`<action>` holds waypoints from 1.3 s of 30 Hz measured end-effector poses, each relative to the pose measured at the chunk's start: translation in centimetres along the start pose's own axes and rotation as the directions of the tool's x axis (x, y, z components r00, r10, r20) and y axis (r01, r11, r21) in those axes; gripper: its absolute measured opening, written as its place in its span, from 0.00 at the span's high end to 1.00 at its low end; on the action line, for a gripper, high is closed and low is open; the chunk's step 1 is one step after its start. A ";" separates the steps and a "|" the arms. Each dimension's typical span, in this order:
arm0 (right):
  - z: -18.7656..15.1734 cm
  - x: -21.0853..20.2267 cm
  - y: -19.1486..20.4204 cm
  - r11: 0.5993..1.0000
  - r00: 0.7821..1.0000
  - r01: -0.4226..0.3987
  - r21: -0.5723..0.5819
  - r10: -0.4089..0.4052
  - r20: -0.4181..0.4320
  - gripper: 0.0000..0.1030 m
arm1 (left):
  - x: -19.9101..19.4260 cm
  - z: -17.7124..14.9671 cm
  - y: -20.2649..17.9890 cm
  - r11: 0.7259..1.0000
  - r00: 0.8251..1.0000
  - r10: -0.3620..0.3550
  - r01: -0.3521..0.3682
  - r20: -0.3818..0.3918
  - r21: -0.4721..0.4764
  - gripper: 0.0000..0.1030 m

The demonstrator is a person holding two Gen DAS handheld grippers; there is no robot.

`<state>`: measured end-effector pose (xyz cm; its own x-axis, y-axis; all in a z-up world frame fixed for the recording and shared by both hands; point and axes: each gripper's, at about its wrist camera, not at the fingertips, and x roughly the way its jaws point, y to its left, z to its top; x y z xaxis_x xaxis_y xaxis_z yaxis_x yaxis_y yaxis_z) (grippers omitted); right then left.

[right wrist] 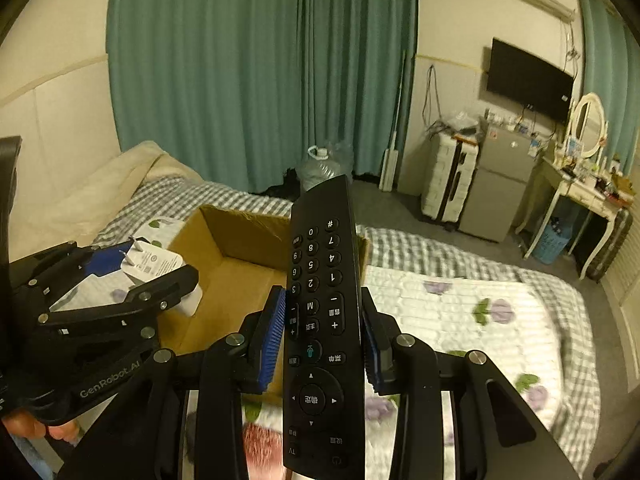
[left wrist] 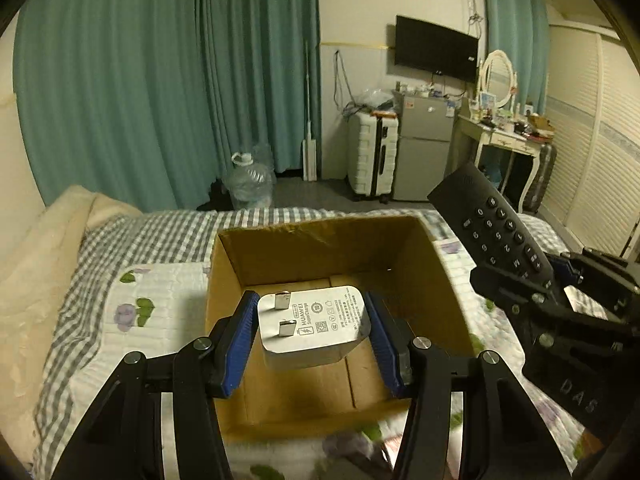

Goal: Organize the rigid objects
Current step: 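Carry the charger and remote into the box and open both tools, then move both tools back toward the remaining items beside the box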

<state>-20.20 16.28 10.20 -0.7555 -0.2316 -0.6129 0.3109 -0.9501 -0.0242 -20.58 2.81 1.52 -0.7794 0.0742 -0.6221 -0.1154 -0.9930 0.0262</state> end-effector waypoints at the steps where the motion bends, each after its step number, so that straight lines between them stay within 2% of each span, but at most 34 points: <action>1: 0.0 1.1 0.0 1.000 1.000 -0.003 0.002 0.003 -0.009 0.67 | 0.8 0.0 0.2 1.000 1.000 0.005 -0.005 -0.010 -0.001 0.48; 6: -0.7 4.3 0.3 1.000 0.999 -0.027 0.006 0.027 -0.036 0.67 | 4.4 -0.9 1.2 1.000 0.998 0.025 -0.025 -0.055 0.001 0.48; 11: -0.8 6.2 0.7 0.999 0.998 -0.036 0.010 0.037 -0.048 0.67 | 5.5 -1.6 1.4 0.999 0.997 0.042 -0.042 -0.061 0.002 0.45; 12: -0.8 6.4 0.8 0.999 0.998 -0.037 0.011 0.037 -0.047 0.67 | 5.5 -1.6 1.4 0.999 0.998 0.045 -0.045 -0.051 0.000 0.45; 14: -0.7 6.8 0.9 0.999 0.998 -0.039 0.013 0.040 -0.045 0.67 | 5.2 -1.6 1.6 0.998 0.998 0.055 -0.056 -0.033 -0.009 0.35; 21: -0.8 7.5 0.9 0.998 0.998 -0.043 0.038 0.045 -0.050 0.66 | 4.0 -1.4 2.5 0.998 0.999 0.050 -0.051 -0.015 -0.030 0.35; 22: -0.8 7.4 0.9 0.998 0.998 -0.037 0.041 0.039 -0.045 0.63 | 3.7 -1.3 2.6 0.998 0.998 0.054 -0.054 -0.012 -0.030 0.35; 23: -0.6 6.9 0.9 0.999 0.999 -0.026 0.048 0.028 -0.038 0.58 | 3.0 -1.3 2.7 0.998 0.998 0.058 -0.058 -0.007 -0.030 0.35; 24: -0.4 6.1 0.8 0.998 1.000 -0.007 0.057 0.009 -0.027 0.41 | 2.4 -1.2 2.8 0.998 0.998 0.061 -0.061 -0.003 -0.032 0.35; 25: -0.3 5.4 0.8 0.998 1.000 0.000 0.062 0.001 -0.017 0.32 | 1.8 -1.2 3.0 0.997 0.998 0.064 -0.064 0.002 -0.034 0.35; 27: 0.1 3.0 0.8 0.998 1.000 0.012 0.067 -0.012 0.011 0.32 | -0.1 -1.1 3.2 0.997 0.997 0.070 -0.070 0.019 -0.039 0.34; 32: 0.8 -3.3 1.0 0.997 0.997 0.063 0.043 -0.065 0.050 0.22 | -5.9 -1.3 3.4 0.997 0.995 0.071 -0.068 0.072 -0.043 0.30; 34: 0.6 -5.9 1.2 0.996 0.994 0.085 0.032 -0.087 0.061 0.18 | -7.6 -1.4 3.2 0.997 0.994 0.068 -0.065 0.083 -0.035 0.30; 39: -1.0 -10.8 1.5 0.994 0.992 0.112 0.019 -0.113 0.060 0.14 | -11.8 -3.1 2.4 0.998 0.993 0.059 -0.058 0.104 -0.010 0.29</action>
<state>-11.01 17.55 15.96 -0.8190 -0.1353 -0.5576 0.2136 -0.9739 -0.0774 -9.76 -0.74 6.43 -0.8446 0.0251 -0.5348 -0.0641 -0.9965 0.0545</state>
